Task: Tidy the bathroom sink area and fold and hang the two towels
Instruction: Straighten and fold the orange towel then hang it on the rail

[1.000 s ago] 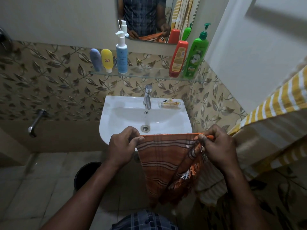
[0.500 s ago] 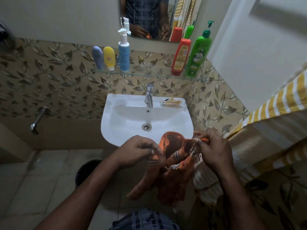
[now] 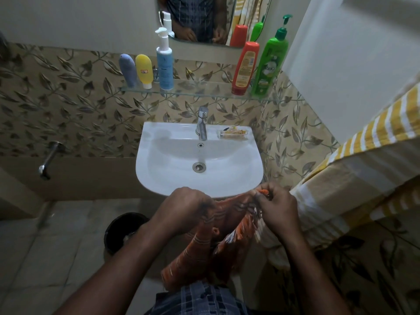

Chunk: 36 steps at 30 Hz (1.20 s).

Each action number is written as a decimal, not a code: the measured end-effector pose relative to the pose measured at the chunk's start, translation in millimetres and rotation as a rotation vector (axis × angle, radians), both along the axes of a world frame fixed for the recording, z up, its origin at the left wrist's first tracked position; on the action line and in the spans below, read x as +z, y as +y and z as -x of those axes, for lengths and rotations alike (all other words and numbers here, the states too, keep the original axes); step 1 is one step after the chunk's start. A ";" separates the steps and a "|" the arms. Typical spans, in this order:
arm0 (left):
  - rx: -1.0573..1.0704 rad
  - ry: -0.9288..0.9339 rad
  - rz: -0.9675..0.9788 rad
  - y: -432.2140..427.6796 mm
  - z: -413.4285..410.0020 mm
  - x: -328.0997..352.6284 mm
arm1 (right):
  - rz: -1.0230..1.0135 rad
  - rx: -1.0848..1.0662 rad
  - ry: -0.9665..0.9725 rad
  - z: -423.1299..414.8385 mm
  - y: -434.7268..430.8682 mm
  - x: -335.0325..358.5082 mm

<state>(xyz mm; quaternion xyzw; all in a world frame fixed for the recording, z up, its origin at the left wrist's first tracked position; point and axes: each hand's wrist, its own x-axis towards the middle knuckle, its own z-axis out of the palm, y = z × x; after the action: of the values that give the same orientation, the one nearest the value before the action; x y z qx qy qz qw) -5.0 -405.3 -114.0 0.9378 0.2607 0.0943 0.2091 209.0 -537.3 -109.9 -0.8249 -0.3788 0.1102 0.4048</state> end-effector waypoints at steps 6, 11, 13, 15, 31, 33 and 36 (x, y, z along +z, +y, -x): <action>-0.015 -0.079 -0.120 -3.9 3.0 -3.7 | -0.039 0.106 0.203 5.2 4.5 -8.7; 0.002 -0.028 0.032 -0.9 1.6 -7.0 | -0.030 0.170 0.270 13.5 8.4 -17.7; 0.013 -0.062 0.113 -0.7 2.9 -9.3 | -0.039 0.189 0.325 17.4 8.5 -18.8; 0.017 -0.088 0.191 -1.3 3.7 -10.2 | -0.033 0.210 0.356 19.9 8.8 -19.3; 0.253 -0.447 0.455 -15.6 -7.6 -9.5 | -0.175 0.255 0.788 38.1 12.9 -6.9; 0.261 -0.470 0.447 -15.8 -7.7 -8.4 | -0.183 0.247 0.798 39.0 13.9 -5.2; 0.271 -0.488 0.432 -15.7 -7.8 -5.5 | -0.184 0.229 0.805 41.1 15.3 -2.5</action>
<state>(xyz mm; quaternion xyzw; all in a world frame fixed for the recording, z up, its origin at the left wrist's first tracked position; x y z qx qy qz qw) 2.9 -421.1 -119.5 0.7787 0.3389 0.2853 0.4442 167.8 -521.9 -112.4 -0.6293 -0.2879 0.4334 0.5773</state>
